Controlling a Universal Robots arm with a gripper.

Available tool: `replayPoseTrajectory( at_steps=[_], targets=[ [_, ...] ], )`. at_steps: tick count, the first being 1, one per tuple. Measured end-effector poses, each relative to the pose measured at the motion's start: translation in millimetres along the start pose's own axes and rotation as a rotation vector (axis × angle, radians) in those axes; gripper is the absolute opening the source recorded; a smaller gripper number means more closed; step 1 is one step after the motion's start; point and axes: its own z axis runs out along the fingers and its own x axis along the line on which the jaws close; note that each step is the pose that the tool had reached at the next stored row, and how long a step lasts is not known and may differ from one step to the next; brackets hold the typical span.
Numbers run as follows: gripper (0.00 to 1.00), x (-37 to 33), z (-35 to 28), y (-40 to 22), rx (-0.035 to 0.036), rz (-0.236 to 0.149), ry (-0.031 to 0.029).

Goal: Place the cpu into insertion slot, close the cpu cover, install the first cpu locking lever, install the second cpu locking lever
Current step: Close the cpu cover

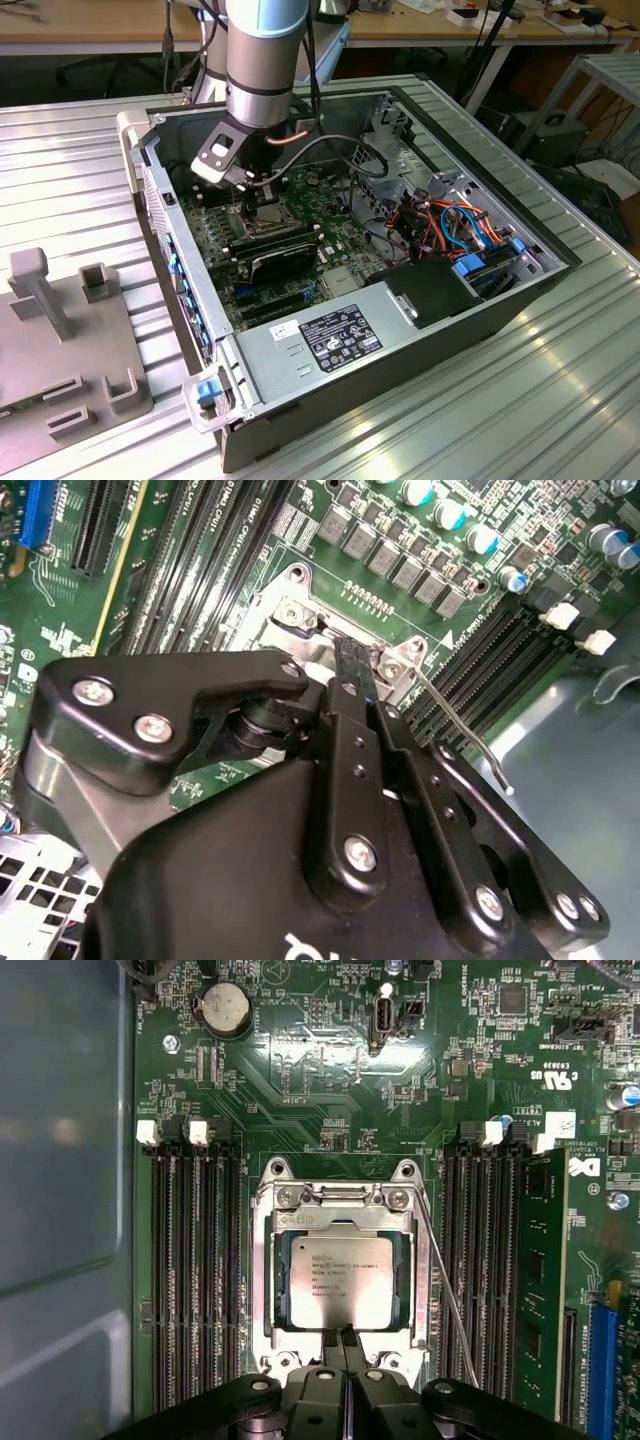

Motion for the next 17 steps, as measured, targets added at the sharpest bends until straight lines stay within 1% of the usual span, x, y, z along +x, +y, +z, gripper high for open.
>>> replayPoseTrajectory(
  at_steps=[5, 6, 7, 8, 10, 11, 17],
  targets=[
    [0.11, 0.0, -1.4, 0.8, 0.0000, 0.000, 0.0000],
    [0.11, -0.1, -1.4, 3.8, 0.0001, 0.000, -0.0002],
    [0.11, -0.1, -1.3, 12.9, 0.0002, 0.000, -0.0001],
    [0.11, -0.2, -1.2, 20.3, 0.0003, 0.000, 0.0000],
    [0.11, -0.3, -1.1, 33.1, 0.0005, 0.000, 0.0000],
    [0.11, -0.3, -1.1, 34.7, 0.0006, 0.000, 0.0000],
    [0.11, -0.3, -1.1, 35.4, 0.0006, 0.000, 0.0000]
  ],
)
